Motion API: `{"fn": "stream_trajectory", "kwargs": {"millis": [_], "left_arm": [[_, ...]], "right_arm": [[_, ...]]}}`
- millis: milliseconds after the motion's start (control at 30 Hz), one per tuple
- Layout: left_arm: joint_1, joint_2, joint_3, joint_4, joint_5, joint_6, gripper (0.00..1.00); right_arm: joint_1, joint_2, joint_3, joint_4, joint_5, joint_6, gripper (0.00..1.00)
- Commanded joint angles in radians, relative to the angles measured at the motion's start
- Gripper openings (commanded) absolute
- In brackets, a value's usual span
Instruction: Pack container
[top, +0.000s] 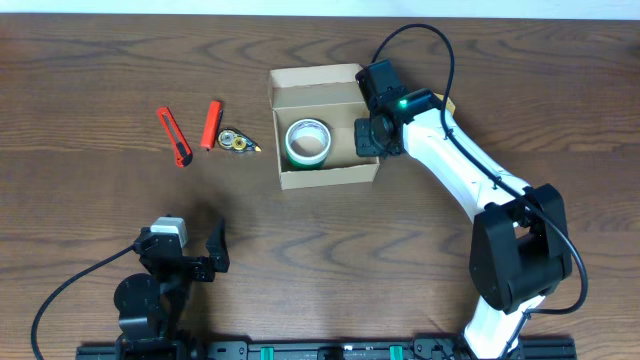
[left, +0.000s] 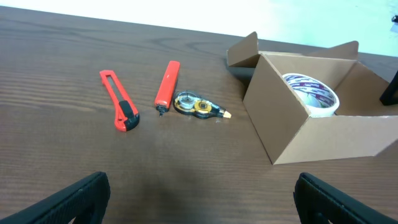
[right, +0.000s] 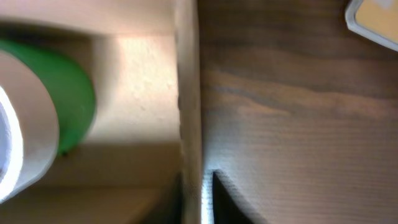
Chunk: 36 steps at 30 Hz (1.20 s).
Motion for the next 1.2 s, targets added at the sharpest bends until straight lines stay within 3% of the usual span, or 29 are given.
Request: {"fn": "stream_trajectory", "kwargs": {"millis": [0, 67, 300, 433, 500, 867, 1167], "left_arm": [[0.006, -0.006, -0.022, -0.003, 0.003, 0.014, 0.95], [0.006, -0.006, -0.022, -0.003, 0.003, 0.014, 0.95], [0.006, -0.006, -0.022, -0.003, 0.003, 0.014, 0.95], [0.006, -0.006, -0.022, -0.003, 0.004, 0.014, 0.95], [0.006, -0.006, -0.022, -0.003, 0.003, 0.014, 0.95], [0.006, -0.006, -0.022, -0.003, 0.004, 0.014, 0.95], [0.006, -0.006, -0.022, -0.003, 0.003, 0.014, 0.95]], "right_arm": [[0.001, 0.012, 0.002, -0.010, 0.011, 0.018, 0.45], [0.001, 0.004, 0.018, -0.021, 0.011, 0.019, 0.54], [-0.011, -0.099, 0.257, -0.142, 0.011, -0.020, 0.61], [-0.058, -0.182, 0.358, -0.155, 0.078, -0.065, 0.81], [-0.105, -0.213, 0.365, -0.151, 0.106, -0.064, 0.98], [-0.274, -0.193, 0.362, -0.134, 0.060, -0.079, 0.99], [-0.339, 0.026, 0.362, -0.136, 0.069, 0.014, 0.99]]}}
